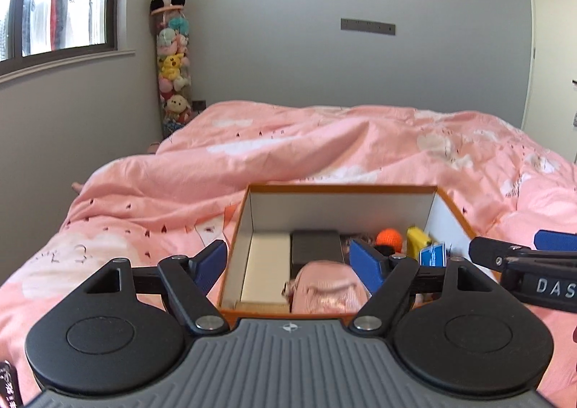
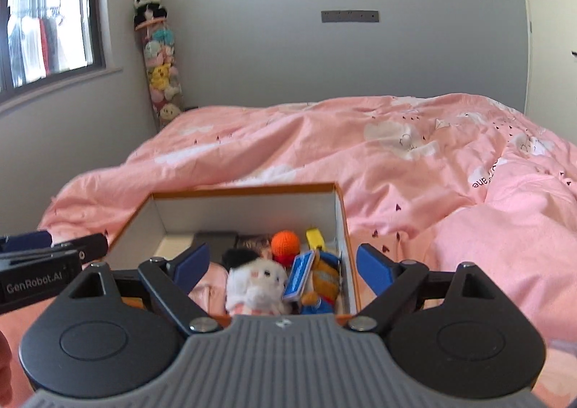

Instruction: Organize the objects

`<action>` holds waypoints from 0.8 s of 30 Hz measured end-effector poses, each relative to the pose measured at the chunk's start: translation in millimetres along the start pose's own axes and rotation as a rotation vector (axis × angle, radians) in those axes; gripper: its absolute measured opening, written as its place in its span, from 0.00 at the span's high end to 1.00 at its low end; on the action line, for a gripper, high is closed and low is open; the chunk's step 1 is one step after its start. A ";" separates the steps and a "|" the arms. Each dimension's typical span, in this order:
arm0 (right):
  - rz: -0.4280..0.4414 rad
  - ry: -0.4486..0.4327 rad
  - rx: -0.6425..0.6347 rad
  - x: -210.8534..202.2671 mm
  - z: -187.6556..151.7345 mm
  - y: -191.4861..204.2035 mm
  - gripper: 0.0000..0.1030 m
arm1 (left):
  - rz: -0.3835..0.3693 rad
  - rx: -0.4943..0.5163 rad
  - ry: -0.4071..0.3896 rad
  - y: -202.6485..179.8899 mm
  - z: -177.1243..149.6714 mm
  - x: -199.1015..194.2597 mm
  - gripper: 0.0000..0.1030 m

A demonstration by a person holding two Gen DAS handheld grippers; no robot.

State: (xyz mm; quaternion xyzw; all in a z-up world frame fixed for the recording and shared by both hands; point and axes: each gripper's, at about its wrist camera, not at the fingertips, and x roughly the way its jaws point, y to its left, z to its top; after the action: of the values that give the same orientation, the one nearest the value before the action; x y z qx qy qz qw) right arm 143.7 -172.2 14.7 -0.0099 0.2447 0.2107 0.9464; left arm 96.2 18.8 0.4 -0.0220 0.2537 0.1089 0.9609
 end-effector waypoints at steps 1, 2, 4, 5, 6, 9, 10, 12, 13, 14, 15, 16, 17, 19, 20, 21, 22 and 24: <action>-0.002 0.005 -0.014 1.4 -3.0 2.0 0.13 | 0.002 0.000 0.008 0.0 -2.6 1.5 0.14; -0.004 0.006 -0.024 2.8 -5.5 3.5 0.13 | 0.003 0.002 0.012 0.2 -4.7 2.5 0.14; -0.005 0.005 -0.043 4.6 -9.6 5.7 0.13 | 0.011 0.002 0.022 0.7 -7.4 4.5 0.14; -0.006 0.004 -0.047 5.4 -11.2 6.3 0.13 | 0.012 0.002 0.026 1.0 -8.8 5.6 0.14; -0.007 0.004 -0.051 6.3 -12.6 6.4 0.13 | 0.012 0.002 0.028 0.8 -10.0 6.6 0.14; -0.008 0.014 -0.048 10.2 -16.1 5.4 0.13 | 0.022 0.001 0.038 1.9 -13.1 9.5 0.14; -0.006 0.020 -0.044 11.9 -17.1 4.7 0.13 | 0.022 0.001 0.043 2.0 -13.8 10.5 0.14; -0.005 0.027 -0.039 14.7 -18.7 4.0 0.13 | 0.021 0.000 0.052 2.2 -15.5 13.3 0.14; -0.006 0.028 -0.038 15.8 -19.5 4.0 0.13 | 0.020 0.000 0.055 2.0 -16.2 13.7 0.14; -0.007 0.030 -0.037 17.0 -20.1 3.8 0.13 | 0.020 0.001 0.058 1.8 -16.8 14.0 0.14; -0.006 0.032 -0.036 18.0 -20.5 3.5 0.13 | 0.021 0.002 0.059 1.5 -17.3 14.2 0.14; -0.005 0.033 -0.034 18.9 -20.9 3.3 0.13 | 0.021 0.003 0.060 1.0 -17.5 14.9 0.14; -0.003 0.034 -0.034 19.7 -21.1 3.0 0.13 | 0.021 0.004 0.061 0.9 -17.6 15.1 0.14; -0.001 0.036 -0.032 20.9 -21.6 2.8 0.13 | 0.020 0.007 0.061 0.5 -17.7 15.1 0.14; 0.001 0.037 -0.032 21.2 -21.7 2.8 0.13 | 0.021 0.008 0.061 0.3 -17.8 14.9 0.14; 0.002 0.036 -0.032 21.4 -21.9 2.8 0.13 | 0.023 0.008 0.061 0.3 -17.7 15.3 0.14; 0.003 0.035 -0.033 21.4 -21.9 2.9 0.13 | 0.026 0.007 0.061 0.5 -18.1 15.2 0.14; 0.004 0.032 -0.034 21.2 -21.5 3.1 0.13 | 0.029 0.001 0.066 0.8 -18.1 16.4 0.14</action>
State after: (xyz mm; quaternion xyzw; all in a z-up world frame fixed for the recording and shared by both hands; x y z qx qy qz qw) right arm 149.3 -163.7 -13.9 -0.0290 0.2561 0.2166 0.9416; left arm 101.2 21.1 -23.4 -0.0214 0.2857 0.1219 0.9503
